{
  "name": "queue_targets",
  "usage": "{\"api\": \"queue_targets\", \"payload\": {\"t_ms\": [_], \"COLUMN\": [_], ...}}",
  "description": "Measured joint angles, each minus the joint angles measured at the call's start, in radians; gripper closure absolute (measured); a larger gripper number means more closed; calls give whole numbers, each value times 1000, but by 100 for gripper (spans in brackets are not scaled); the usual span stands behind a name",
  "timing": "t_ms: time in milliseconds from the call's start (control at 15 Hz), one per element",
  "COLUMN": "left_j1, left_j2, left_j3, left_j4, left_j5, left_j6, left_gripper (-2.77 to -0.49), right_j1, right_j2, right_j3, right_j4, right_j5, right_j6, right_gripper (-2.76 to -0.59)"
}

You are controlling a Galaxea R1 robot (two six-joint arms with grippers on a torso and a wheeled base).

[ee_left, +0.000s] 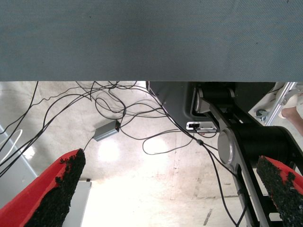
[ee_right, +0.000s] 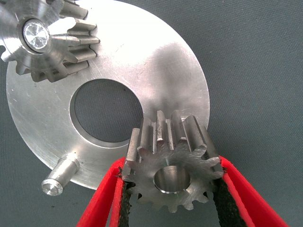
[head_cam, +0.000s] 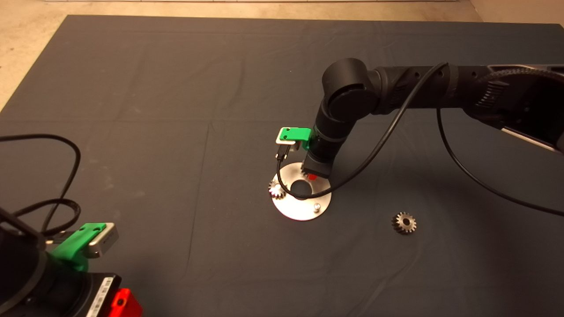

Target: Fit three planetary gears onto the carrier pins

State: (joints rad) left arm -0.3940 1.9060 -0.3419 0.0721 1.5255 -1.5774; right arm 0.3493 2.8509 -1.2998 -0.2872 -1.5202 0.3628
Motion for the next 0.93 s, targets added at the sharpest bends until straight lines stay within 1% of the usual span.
{"api": "queue_targets", "payload": {"t_ms": [67, 133, 267, 400, 933], "left_j1": [0, 0, 0, 0, 0], "left_j2": [0, -1, -1, -3, -6], "left_j3": [0, 0, 0, 0, 0], "left_j4": [-1, -1, -1, -1, -2], "left_j5": [0, 0, 0, 0, 0], "left_j6": [0, 0, 0, 0, 0], "left_gripper": [-262, -262, -262, -262, -262], "right_j1": [3, 8, 23, 33, 33], "right_j2": [0, -1, -3, -3, -3], "right_j3": [1, 0, 0, 1, 7], "right_j4": [0, -2, -1, -1, -1], "right_j5": [0, -7, -10, -9, -10], "right_j6": [0, 1, 1, 1, 1], "right_gripper": [-102, -102, -102, -102, -102]}}
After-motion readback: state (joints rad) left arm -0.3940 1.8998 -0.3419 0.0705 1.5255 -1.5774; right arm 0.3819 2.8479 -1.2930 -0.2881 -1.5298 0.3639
